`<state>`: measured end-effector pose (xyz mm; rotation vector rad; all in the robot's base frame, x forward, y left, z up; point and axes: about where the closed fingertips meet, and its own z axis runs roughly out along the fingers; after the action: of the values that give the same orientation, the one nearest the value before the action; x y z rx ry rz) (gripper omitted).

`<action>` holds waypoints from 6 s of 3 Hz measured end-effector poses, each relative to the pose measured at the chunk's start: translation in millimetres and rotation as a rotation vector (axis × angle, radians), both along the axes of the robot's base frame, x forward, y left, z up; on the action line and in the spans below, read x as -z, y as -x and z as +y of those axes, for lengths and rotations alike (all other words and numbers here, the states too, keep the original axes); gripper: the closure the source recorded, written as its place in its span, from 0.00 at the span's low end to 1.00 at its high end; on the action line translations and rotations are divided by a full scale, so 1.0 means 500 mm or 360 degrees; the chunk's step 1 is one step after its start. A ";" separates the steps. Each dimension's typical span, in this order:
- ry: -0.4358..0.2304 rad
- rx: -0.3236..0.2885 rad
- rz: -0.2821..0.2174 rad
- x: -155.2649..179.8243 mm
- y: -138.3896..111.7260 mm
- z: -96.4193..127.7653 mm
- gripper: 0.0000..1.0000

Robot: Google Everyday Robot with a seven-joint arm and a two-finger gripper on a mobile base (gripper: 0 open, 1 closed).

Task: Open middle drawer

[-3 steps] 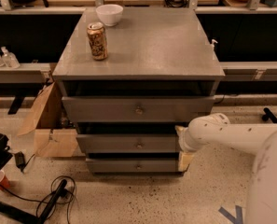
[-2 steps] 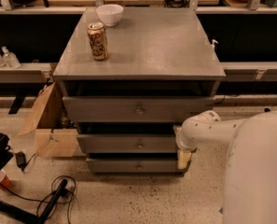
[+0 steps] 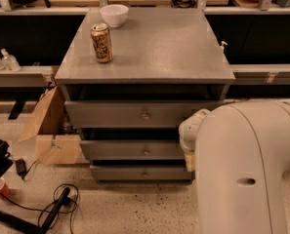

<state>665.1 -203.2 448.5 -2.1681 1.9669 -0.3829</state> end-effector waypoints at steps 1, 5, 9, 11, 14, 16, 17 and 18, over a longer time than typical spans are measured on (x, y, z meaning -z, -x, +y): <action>0.0012 0.0037 0.0052 0.029 -0.011 -0.008 0.00; -0.0194 0.0280 0.0286 0.079 0.058 -0.017 0.71; -0.0194 0.0280 0.0286 0.045 0.058 -0.017 1.00; -0.0172 0.0320 0.0294 0.018 0.098 -0.026 1.00; -0.0155 0.0349 0.0306 -0.006 0.134 -0.033 1.00; -0.0155 0.0349 0.0306 -0.007 0.134 -0.033 0.84; -0.0155 0.0349 0.0306 -0.009 0.134 -0.033 0.62; -0.0154 0.0349 0.0309 -0.008 0.135 -0.033 0.39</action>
Offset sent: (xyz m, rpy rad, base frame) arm 0.0134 -0.0062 -0.0297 0.0441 0.0863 -0.0896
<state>597.5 -219.8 452.4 -2.0032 2.2849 -0.1069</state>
